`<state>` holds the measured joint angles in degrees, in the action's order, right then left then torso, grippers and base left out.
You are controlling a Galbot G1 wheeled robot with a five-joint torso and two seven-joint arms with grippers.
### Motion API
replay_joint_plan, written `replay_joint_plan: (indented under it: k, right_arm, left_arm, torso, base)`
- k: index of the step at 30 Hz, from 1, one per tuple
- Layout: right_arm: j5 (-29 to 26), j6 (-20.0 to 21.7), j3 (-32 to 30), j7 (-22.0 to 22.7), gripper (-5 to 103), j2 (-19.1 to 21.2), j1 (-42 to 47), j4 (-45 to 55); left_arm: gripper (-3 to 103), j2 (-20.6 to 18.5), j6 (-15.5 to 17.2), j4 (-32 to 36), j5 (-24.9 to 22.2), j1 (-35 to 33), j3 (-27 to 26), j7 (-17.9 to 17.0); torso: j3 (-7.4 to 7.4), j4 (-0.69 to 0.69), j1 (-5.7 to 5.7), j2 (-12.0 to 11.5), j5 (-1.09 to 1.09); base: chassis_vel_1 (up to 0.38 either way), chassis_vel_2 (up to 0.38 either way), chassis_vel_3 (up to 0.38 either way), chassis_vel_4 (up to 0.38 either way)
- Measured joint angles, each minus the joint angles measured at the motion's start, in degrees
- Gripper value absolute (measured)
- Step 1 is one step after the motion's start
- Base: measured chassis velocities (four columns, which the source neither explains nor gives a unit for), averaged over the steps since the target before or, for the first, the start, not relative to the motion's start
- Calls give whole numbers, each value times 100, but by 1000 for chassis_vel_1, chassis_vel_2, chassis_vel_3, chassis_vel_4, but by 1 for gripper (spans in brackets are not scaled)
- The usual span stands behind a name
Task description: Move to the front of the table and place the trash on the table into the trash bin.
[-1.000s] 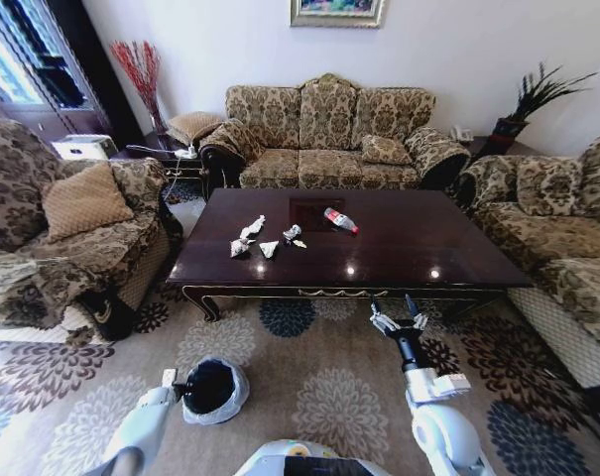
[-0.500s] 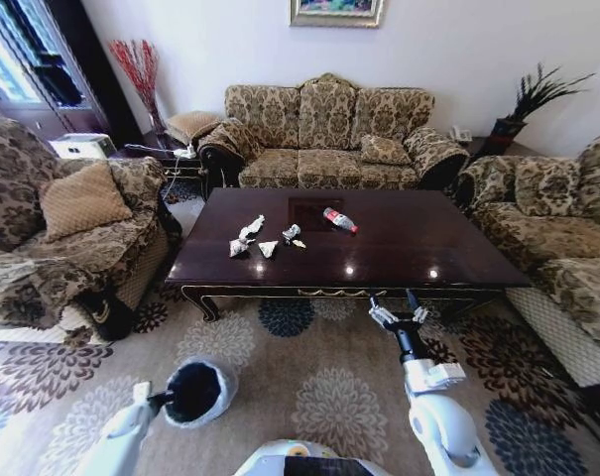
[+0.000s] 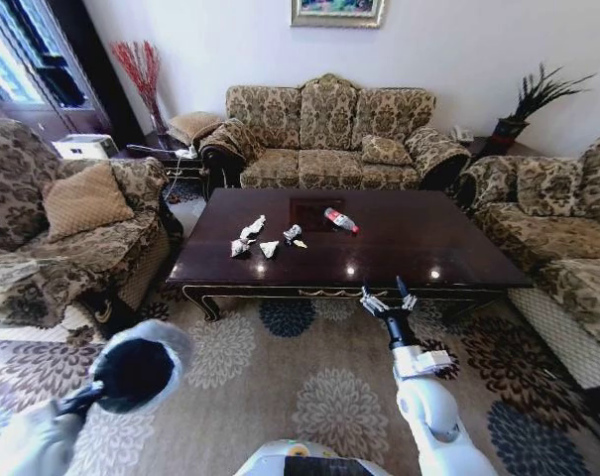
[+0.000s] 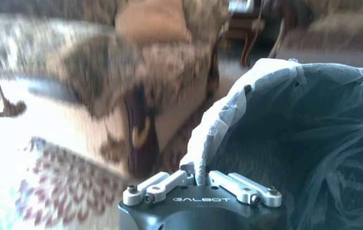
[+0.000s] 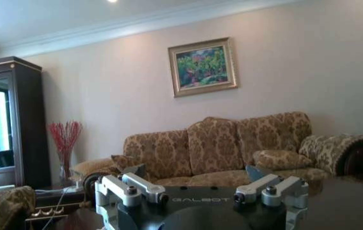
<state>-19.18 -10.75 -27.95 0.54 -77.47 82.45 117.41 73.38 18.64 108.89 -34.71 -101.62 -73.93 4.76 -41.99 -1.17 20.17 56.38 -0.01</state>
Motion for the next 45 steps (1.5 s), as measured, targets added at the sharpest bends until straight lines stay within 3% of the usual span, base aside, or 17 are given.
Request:
replay_joint_plan:
  k: [3, 8, 11, 14, 23, 36, 40, 45]
  right_arm:
    - [0, 15, -6, 11, 100, 40, 22, 0]
    - [186, -126, 33, -20, 100, 101, 113, 0]
    - [321, -222, 48, -42, 100, 147, 235, 87]
    - [452, -231, 13, -46, 100, 207, 357, 225]
    - [538, -197, -73, -117, 100, 430, 675, 473]
    - [574, -328, -62, -178, 100, 283, 694, 374]
    - [621, -450, -99, -172, 100, 224, 678, 321]
    - [630, -464, -134, -172, 100, 262, 729, 323]
  left_arm:
    - [0, 23, 0, 560, -268, -169, -302, -60]
    - [0, -242, -57, 824, -497, -52, -297, -253]
    - [0, -538, -468, 889, -685, 462, 45, -615]
    - [0, -676, -642, 975, -798, 861, 328, -847]
    - [0, -794, -703, 1332, -583, 1434, 1243, -726]
    - [0, -1072, -798, 1092, -485, 1557, 1507, -595]
    - [0, -1185, -1082, 850, -536, 1811, 1703, -1017]
    - [0, -1262, -1138, 760, -550, 1943, 1763, -1051]
  torso:
    - [0, -2, 0, 0, 5]
    - [0, -2, 0, 0, -1]
    - [-1, 0, 0, 0, -2]
    - [-1, 2, 2, 0, 3]
    - [-1, 0, 1, 0, 2]
    - [0, -3, -1, 0, 1]
    - [-3, 0, 9, -2, 0]
    - [-4, 1, 9, -3, 1]
  base:
    - [0, 0, 0, 0]
    - [0, 0, 0, 0]
    - [0, 0, 0, 0]
    - [0, 0, 0, 0]
    - [0, 0, 0, 0]
    - [-89, 96, 96, -89]
    - [-175, 164, 182, -162]
    - [-76, 58, 76, -52]
